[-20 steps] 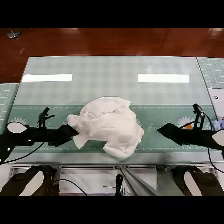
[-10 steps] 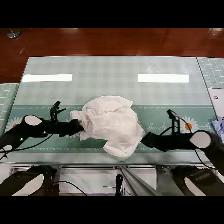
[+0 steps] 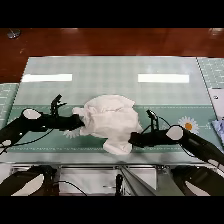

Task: Fold the shirts.

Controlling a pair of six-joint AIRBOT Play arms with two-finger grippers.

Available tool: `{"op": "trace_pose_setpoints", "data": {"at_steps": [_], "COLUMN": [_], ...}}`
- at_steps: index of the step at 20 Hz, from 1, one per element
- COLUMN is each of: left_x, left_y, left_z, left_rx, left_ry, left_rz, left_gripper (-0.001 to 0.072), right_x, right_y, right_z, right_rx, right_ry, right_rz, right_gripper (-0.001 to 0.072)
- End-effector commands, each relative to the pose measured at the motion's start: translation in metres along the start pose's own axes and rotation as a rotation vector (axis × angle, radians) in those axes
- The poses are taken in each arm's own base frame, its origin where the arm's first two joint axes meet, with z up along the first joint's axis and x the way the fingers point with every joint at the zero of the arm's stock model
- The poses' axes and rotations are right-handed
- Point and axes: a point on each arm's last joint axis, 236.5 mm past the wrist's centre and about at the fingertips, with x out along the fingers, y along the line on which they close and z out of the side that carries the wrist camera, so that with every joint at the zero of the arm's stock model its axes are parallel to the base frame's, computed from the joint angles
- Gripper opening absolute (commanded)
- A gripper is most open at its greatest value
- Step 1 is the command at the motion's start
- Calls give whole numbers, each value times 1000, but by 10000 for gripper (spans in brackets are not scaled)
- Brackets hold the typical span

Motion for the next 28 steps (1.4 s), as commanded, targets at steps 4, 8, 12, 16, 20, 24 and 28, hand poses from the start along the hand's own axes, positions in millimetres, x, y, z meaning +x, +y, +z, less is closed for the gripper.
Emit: {"op": "trace_pose_setpoints", "data": {"at_steps": [4, 8, 12, 16, 20, 24, 28], "left_x": [-122, -297, -431, -503, -525, -481, -365], "left_y": [-111, -238, -315, -326, -312, -259, -168], "left_z": [104, 148, 102, 34, -14, 11, 61], "left_rx": [234, 504, 744, 889, 931, 818, 594], "left_ry": [-358, -801, -1115, -1368, -1485, -1304, -939], "left_rz": [-172, -276, -254, 2, 254, 316, 204], "left_gripper": [26, 26, 26, 26, 26, 26, 26], "right_x": [-153, -354, -456, -495, -493, -430, -309], "right_y": [85, 191, 246, 230, 201, 156, 114], "right_z": [147, 179, 94, 8, -34, -21, 14], "right_rx": [-318, -543, -763, -807, -745, -623, -483], "right_ry": [-376, -760, -928, -1017, -989, -779, -484], "right_rz": [-52, -41, -72, -129, -168, -198, -92], "right_gripper": [18, 18, 19, 19, 19, 19, 19]}}
